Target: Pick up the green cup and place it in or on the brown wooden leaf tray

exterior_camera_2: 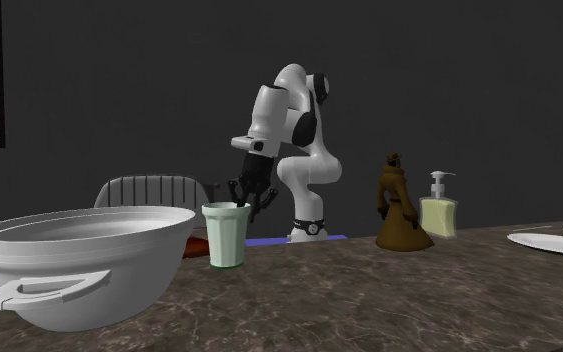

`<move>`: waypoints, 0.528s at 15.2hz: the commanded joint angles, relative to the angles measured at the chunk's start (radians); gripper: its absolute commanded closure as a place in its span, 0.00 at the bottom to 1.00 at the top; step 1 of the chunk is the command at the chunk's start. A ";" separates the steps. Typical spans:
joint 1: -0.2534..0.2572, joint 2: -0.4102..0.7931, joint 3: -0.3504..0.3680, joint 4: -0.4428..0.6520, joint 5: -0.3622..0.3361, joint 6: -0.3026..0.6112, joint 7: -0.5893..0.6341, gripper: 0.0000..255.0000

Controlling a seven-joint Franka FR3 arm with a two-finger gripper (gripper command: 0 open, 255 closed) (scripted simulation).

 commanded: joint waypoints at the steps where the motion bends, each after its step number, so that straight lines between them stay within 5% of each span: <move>1: 0.000 0.000 0.000 0.000 0.000 0.000 0.000 1.00; 8: 0.002 -0.027 0.006 0.021 0.009 -0.047 -0.010 1.00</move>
